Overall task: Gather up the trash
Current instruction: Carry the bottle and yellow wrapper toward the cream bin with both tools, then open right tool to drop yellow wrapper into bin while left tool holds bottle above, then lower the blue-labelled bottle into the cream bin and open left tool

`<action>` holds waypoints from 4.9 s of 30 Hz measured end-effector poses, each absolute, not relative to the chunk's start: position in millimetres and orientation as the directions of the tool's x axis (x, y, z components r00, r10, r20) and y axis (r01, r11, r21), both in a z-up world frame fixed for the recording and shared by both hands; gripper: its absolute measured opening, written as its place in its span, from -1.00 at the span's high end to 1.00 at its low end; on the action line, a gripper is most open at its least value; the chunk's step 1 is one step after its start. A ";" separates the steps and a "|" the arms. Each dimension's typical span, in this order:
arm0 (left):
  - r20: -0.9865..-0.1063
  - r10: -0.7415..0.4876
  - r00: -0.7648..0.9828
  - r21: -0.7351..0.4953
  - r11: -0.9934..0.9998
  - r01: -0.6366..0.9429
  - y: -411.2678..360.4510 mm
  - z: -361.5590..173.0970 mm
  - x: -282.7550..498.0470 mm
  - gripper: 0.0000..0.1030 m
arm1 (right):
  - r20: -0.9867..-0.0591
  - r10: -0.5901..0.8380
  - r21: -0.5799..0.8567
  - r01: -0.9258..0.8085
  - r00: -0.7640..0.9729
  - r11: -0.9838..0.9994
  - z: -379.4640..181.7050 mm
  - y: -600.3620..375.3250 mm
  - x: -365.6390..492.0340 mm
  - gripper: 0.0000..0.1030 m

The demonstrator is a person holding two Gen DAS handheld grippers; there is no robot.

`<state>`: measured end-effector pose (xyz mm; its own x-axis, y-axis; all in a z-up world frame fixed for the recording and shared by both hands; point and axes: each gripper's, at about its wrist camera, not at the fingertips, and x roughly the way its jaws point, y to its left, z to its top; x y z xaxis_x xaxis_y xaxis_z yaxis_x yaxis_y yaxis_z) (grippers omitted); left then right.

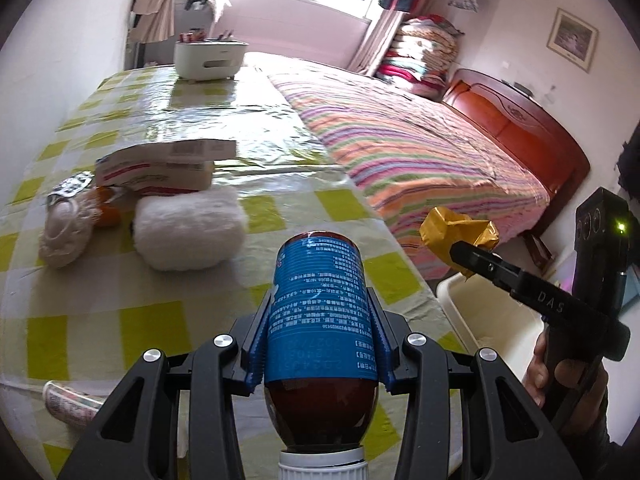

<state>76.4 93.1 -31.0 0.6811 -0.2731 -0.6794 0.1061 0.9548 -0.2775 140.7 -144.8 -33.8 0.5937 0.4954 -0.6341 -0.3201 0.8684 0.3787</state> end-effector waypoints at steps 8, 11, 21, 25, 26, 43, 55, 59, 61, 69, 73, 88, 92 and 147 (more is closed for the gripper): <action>-0.687 -0.299 0.663 -0.265 0.952 0.155 64.4 -31.6 79.3 0.20 | -0.615 0.469 0.410 -0.251 0.634 0.877 -33.4 -180.7 130.1 0.28; -0.689 -0.310 0.656 -0.263 0.949 0.172 55.0 -32.4 80.3 0.20 | -0.614 0.464 0.415 -0.239 0.639 0.878 -34.5 -186.1 125.9 0.28; -0.697 -0.349 0.626 -0.256 0.937 0.237 19.6 -33.0 80.2 0.20 | -0.609 0.427 0.405 -0.200 0.668 0.892 -35.9 -205.3 116.7 0.28; -0.698 -0.362 0.618 -0.250 0.932 0.263 8.4 -33.9 77.7 0.20 | -0.610 0.384 0.378 -0.172 0.694 0.910 -35.7 -216.2 112.0 0.28; -0.698 -0.361 0.618 -0.248 0.932 0.265 6.7 -34.3 77.1 0.20 | -0.609 0.373 0.372 -0.164 0.700 0.914 -35.6 -219.0 110.4 0.28; -0.663 -0.360 0.657 -0.259 0.933 0.250 -30.0 -11.5 45.1 0.20 | -0.583 0.250 0.314 -0.070 0.773 0.947 -32.3 -239.4 69.7 0.28; -0.653 -0.333 0.680 -0.248 0.943 0.224 -64.6 1.8 35.6 0.20 | -0.565 0.276 0.349 -0.077 0.777 0.934 -35.5 -256.4 53.0 0.28; -0.662 -0.329 0.674 -0.239 0.944 0.227 -79.0 -2.0 36.1 0.20 | -0.559 0.268 0.357 -0.064 0.785 0.932 -36.5 -267.0 48.4 0.28; -0.665 -0.330 0.670 -0.237 0.944 0.230 -86.3 -3.7 36.6 0.20 | -0.557 0.254 0.346 -0.058 0.791 0.936 -36.4 -269.8 46.7 0.28; -0.676 -0.323 0.663 -0.231 0.946 0.226 -104.7 -10.6 39.2 0.20 | -0.542 0.192 0.311 -0.017 0.818 0.950 -33.3 -288.8 39.2 0.28; -0.683 -0.313 0.660 -0.216 0.950 0.227 -113.8 -11.8 38.3 0.20 | -0.549 0.199 0.317 -0.018 0.812 0.948 -36.1 -291.1 40.9 0.28; -0.695 -0.279 0.663 -0.183 0.960 0.212 -116.7 -13.0 24.4 0.20 | -0.586 0.261 0.363 -0.040 0.768 0.931 -45.2 -286.3 59.0 0.25; -0.693 -0.284 0.662 -0.191 0.959 0.212 -116.1 -12.9 24.1 0.20 | -0.591 0.271 0.374 -0.039 0.760 0.926 -45.7 -288.0 63.6 0.23; -0.739 -0.302 0.602 -0.066 0.922 0.382 -200.3 -23.6 73.6 0.20 | -0.326 0.177 0.606 0.061 0.929 0.793 -26.5 -363.4 19.9 -0.49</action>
<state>73.6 -200.3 -23.6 0.6021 -0.3019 -0.7391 0.3817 0.9220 -0.0657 19.9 -363.4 -26.5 0.9288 0.1773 -0.3255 0.0610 0.7932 0.6060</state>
